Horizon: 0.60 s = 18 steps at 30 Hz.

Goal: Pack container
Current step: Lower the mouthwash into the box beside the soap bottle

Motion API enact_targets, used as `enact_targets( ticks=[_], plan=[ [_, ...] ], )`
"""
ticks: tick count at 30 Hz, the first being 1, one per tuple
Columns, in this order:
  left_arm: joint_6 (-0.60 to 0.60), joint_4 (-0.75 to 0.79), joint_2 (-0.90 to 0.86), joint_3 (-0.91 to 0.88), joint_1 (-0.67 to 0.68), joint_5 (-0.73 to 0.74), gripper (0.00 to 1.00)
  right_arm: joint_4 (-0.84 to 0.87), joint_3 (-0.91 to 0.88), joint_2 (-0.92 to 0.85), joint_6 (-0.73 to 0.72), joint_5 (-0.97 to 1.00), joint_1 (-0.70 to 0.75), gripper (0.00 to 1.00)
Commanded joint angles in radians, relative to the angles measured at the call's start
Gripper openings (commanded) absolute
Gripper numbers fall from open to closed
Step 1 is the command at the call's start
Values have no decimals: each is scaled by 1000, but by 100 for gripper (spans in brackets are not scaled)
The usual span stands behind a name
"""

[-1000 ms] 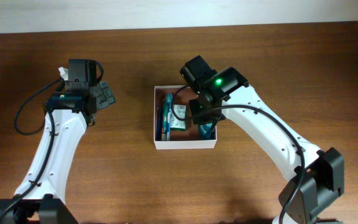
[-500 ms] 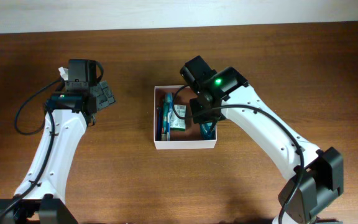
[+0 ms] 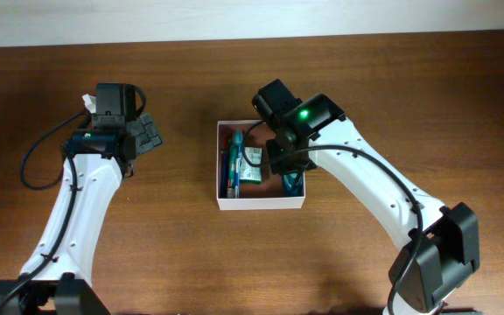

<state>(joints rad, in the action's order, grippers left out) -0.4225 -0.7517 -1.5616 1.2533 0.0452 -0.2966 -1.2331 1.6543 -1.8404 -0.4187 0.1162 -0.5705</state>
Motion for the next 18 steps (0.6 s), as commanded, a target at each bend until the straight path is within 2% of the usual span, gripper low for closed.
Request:
enact_targets(
  ticks=[1, 18],
  plan=[
    [1, 2, 7, 8, -2, -14, 99, 0, 26, 1, -10, 31, -4, 29],
    [1, 2, 7, 8, -2, -14, 99, 40, -39, 1, -10, 31, -4, 29]
  ],
)
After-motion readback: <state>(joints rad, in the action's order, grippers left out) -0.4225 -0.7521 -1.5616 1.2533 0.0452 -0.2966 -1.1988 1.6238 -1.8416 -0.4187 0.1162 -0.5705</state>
